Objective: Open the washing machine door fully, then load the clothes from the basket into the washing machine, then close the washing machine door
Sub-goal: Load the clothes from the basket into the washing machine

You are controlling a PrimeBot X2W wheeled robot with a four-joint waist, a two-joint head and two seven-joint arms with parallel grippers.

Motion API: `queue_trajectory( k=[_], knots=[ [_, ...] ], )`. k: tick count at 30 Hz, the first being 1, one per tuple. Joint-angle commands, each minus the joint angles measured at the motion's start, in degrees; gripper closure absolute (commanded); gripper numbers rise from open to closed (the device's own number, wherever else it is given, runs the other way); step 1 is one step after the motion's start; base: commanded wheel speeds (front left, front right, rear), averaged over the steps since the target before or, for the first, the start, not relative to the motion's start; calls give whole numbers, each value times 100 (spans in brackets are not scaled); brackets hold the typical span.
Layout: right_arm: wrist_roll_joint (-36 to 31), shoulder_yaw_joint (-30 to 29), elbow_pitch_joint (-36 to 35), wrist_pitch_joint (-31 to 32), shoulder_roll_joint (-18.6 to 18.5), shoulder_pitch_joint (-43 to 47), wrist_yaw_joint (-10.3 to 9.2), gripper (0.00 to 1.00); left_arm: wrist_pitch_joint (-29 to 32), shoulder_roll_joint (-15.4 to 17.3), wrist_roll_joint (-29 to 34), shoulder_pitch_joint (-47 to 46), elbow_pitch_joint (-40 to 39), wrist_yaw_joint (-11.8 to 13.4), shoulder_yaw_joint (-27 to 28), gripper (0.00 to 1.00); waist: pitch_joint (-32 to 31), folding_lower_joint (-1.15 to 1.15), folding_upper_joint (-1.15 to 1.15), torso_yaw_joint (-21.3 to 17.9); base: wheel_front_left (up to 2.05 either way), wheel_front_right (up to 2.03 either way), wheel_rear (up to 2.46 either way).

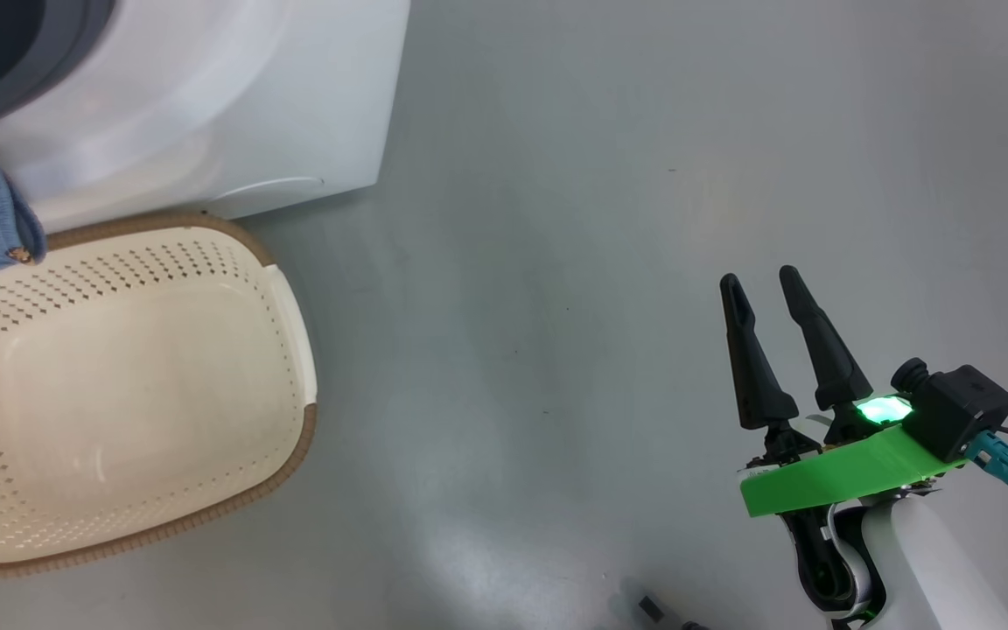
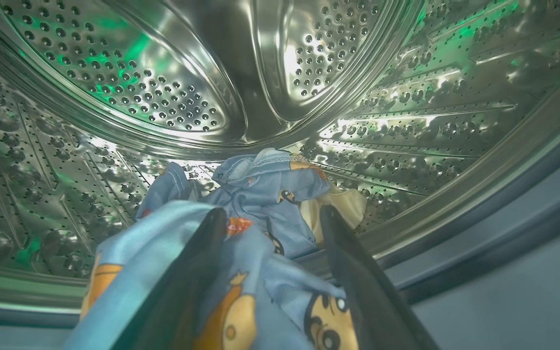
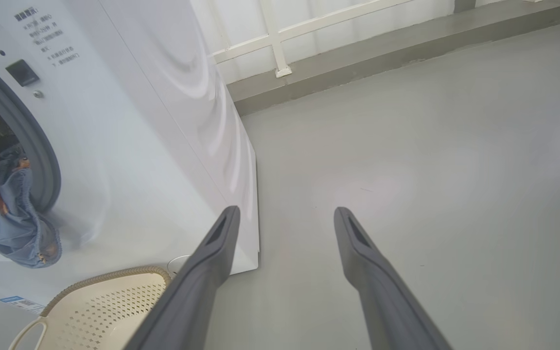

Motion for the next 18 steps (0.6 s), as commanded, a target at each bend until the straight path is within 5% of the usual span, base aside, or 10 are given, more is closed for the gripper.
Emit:
queue_trajectory(
  k=[1, 12, 18],
  knots=[
    [41, 93, -104, -47, -36, -21, 32, 0, -59, 194, -20, -114, -104, -21, 18, 0, -13, 0, 0, 9, 0, 0, 0],
    [31, 59, -93, -47, -53, -5, 32, 0, -610, -90, -342, 67, -181, 55, 206, 0, -132, 0, 0, 77, 0, 0, 0],
    [25, 11, -107, -47, -59, -1, 32, 0, -650, -202, -637, 596, -1165, 248, 709, 0, -201, 0, 0, 143, 0, 0, 0]
  ],
)
